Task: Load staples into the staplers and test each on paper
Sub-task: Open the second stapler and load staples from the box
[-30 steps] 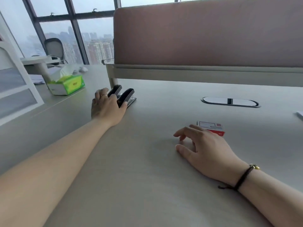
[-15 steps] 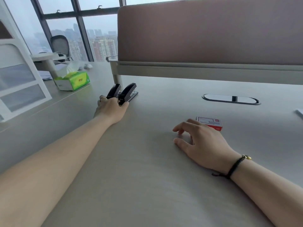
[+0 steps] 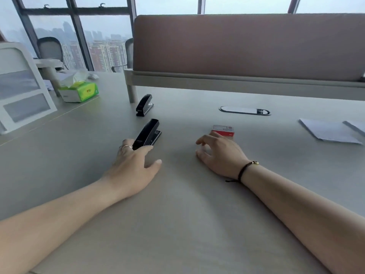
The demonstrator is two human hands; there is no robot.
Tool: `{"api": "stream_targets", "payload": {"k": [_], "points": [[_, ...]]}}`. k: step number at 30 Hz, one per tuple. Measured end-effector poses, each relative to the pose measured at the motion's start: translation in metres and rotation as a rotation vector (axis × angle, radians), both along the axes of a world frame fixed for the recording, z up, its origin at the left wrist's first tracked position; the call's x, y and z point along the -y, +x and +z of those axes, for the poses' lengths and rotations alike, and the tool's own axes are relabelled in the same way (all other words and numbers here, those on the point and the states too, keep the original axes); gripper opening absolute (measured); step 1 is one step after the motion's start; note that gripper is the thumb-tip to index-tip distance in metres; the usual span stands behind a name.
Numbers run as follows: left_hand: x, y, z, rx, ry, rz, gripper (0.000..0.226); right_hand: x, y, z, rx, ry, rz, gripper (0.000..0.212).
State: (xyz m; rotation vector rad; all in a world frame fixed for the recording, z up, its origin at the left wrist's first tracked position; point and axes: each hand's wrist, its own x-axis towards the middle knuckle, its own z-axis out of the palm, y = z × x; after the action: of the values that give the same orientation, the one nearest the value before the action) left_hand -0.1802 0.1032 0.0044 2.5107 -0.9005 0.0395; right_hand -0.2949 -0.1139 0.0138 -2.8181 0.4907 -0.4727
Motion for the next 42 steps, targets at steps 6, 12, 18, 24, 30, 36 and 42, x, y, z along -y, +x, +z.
{"api": "stream_targets", "payload": {"k": [6,12,18,24,30,36,42], "points": [[0.025,-0.038,0.005,0.038,-0.064,-0.420,0.021,0.000,-0.039,0.005,0.005,0.200,-0.034,0.057],[0.080,-0.044,0.005,0.049,-0.169,-0.591,0.029,0.026,-0.089,0.006,0.087,0.318,-0.195,0.043],[0.097,-0.041,0.004,0.044,-0.297,-0.604,0.043,0.036,-0.099,0.005,0.223,0.389,-0.255,0.035],[0.077,-0.049,0.006,-0.063,-0.304,-0.628,0.037,0.021,-0.105,0.005,0.227,0.498,-0.073,0.040],[0.076,-0.063,0.007,0.152,-0.203,-0.771,0.038,0.007,-0.107,0.010,0.107,0.437,0.057,0.021],[0.076,-0.065,0.008,0.217,-0.248,-0.821,0.032,0.008,-0.108,0.015,0.069,0.520,0.059,0.026],[0.074,-0.067,0.011,-0.111,-0.593,-0.707,0.023,0.011,-0.107,0.016,0.039,0.515,0.047,0.023]]}}
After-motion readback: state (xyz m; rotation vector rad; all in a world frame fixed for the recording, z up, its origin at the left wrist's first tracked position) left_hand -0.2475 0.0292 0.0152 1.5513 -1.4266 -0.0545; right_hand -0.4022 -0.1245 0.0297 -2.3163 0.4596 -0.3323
